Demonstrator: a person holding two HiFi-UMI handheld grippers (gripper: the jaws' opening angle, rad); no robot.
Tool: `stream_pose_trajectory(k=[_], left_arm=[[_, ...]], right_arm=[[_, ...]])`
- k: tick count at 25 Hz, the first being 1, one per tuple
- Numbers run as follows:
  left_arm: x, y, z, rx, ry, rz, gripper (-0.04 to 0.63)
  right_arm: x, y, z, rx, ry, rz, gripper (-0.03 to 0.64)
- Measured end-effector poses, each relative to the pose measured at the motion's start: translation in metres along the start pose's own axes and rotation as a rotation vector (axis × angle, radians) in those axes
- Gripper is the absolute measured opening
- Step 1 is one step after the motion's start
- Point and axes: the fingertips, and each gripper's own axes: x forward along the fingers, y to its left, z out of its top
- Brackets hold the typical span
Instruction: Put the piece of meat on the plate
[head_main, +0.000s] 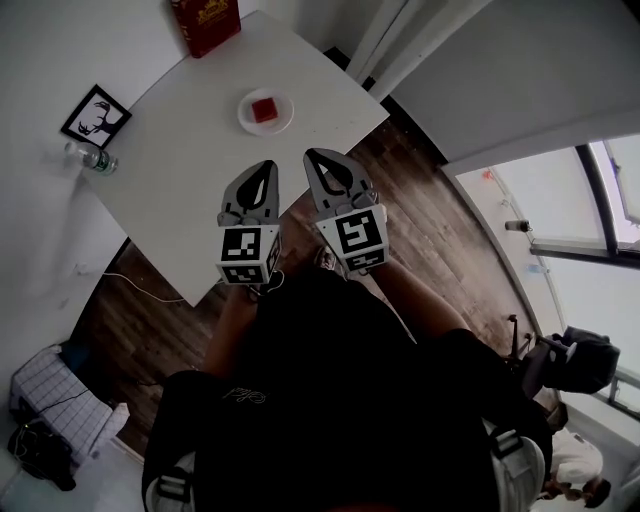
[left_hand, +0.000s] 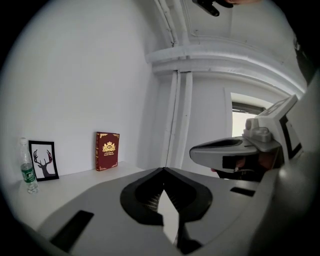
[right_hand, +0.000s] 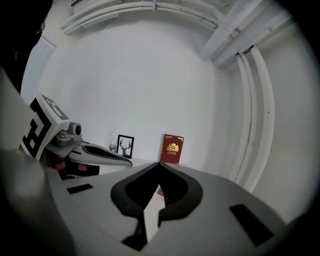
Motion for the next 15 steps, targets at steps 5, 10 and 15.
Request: stream_pose_trajectory(k=[5,10,15], left_arm=[[0.013,-0.019,0.005,0.023,0.004,-0.011,0.002],[0.022,-0.037,0.009,0.043,0.005,-0.030,0.003],[0.028,-0.049,0.010,0.052,0.010,-0.035,0.003]], right_arm=[[-0.009,-0.020,-0.001,0.005,-0.019,-0.009,0.021],[-0.016,-0.030,0.000,-0.001,-0.032,-0.003,0.021],[-0.023,-0.040,-0.002,0.011,-0.042,-0.008,0.021]])
